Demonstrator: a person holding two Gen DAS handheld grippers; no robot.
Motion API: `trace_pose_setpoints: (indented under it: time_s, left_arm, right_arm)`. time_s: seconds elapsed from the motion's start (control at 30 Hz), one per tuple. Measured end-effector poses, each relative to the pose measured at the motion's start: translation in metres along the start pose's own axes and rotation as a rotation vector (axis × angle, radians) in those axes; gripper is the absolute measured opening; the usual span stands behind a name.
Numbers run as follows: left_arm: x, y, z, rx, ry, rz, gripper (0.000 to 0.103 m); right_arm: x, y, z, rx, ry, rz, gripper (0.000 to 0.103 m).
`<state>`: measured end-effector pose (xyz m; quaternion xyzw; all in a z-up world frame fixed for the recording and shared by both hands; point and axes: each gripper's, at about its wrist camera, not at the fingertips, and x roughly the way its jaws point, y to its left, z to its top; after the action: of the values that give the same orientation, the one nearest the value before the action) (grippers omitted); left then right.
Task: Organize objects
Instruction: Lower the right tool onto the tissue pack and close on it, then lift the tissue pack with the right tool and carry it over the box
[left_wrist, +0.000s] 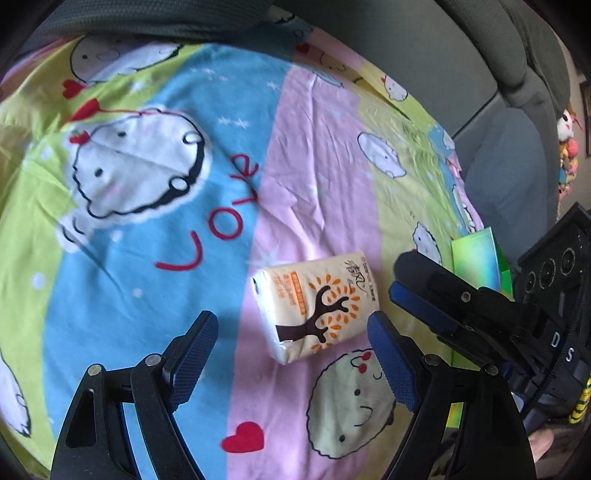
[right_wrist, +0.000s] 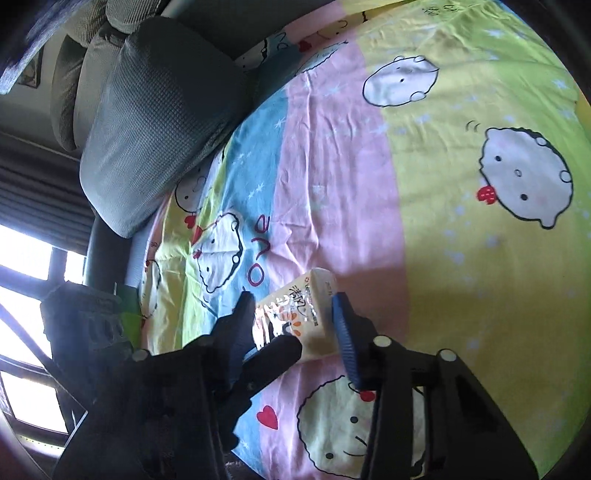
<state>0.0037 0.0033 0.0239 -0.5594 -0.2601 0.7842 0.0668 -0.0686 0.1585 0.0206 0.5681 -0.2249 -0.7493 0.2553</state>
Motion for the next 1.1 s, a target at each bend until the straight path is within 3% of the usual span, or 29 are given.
trace_pose_setpoints:
  time_s: [0.1,0.17,0.27,0.43,0.57,0.83,1.1]
  left_arm:
    - [0.004,-0.006,-0.001,0.021,-0.023,0.036,0.081]
    - [0.004,-0.01,-0.002,0.046,-0.036,0.057,0.064]
    - [0.004,-0.01,-0.003,0.06,-0.042,0.041,0.058]
    - [-0.007,-0.02,-0.006,0.112,-0.089,0.062,0.055]
    - [-0.03,-0.038,-0.01,0.193,-0.184,0.06,0.055]
    - [-0.082,-0.082,-0.029,0.323,-0.381,-0.005,0.055]
    - [-0.11,-0.138,-0.053,0.492,-0.522,-0.071,0.055]
  right_arm:
    - [0.012,-0.002,0.0,0.004,0.03,-0.035,0.038]
    - [0.014,-0.001,-0.001,0.002,0.033,-0.048,0.039]
    - [0.007,0.002,-0.004,-0.009,0.018,-0.044,0.039]
    - [-0.025,0.013,-0.009,-0.037,-0.082,-0.003,0.039]
    - [-0.062,0.025,-0.017,-0.068,-0.187,0.012,0.041]
    - [-0.138,0.039,-0.04,-0.129,-0.403,0.04,0.043]
    - [-0.193,0.015,-0.062,-0.113,-0.538,0.033,0.045]
